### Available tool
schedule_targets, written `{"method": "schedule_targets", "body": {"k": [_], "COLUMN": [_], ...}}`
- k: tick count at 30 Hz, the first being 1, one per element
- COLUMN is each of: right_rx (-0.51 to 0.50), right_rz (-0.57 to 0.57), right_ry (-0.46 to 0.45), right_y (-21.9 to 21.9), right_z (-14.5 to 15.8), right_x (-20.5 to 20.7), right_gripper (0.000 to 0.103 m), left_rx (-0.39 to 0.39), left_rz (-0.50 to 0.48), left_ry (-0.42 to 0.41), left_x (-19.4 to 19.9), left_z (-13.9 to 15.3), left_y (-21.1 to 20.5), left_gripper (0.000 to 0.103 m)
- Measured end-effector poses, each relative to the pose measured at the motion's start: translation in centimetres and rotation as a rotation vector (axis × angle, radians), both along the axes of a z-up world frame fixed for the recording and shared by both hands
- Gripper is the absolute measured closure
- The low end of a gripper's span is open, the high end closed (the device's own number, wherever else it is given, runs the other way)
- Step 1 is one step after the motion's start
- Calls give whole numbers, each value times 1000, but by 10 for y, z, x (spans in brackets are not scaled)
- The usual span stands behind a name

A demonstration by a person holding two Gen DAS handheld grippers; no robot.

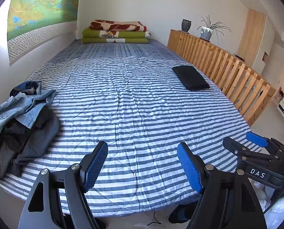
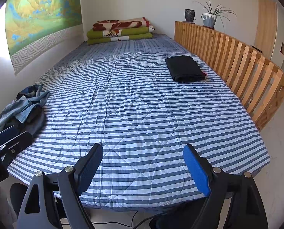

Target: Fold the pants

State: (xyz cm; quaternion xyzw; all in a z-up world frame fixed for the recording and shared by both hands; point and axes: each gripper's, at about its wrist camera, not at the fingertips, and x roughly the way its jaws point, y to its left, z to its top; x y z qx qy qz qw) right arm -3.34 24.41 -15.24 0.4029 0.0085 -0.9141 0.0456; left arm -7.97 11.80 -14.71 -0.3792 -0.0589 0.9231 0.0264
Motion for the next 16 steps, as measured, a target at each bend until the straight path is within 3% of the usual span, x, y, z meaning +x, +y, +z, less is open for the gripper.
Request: {"method": "schedule_targets", "body": {"k": [16], "right_rx": [-3], "right_rz": [4], "right_ry": [-22], "right_y": [-1], "right_z": [-10], "right_x": [-5], "right_gripper": [20], "left_rx": [1], "left_rz": [-3], "left_ry": [-18], "left_x": [-9], "left_z": [-9], "left_y": [-1], "left_gripper": [23]}}
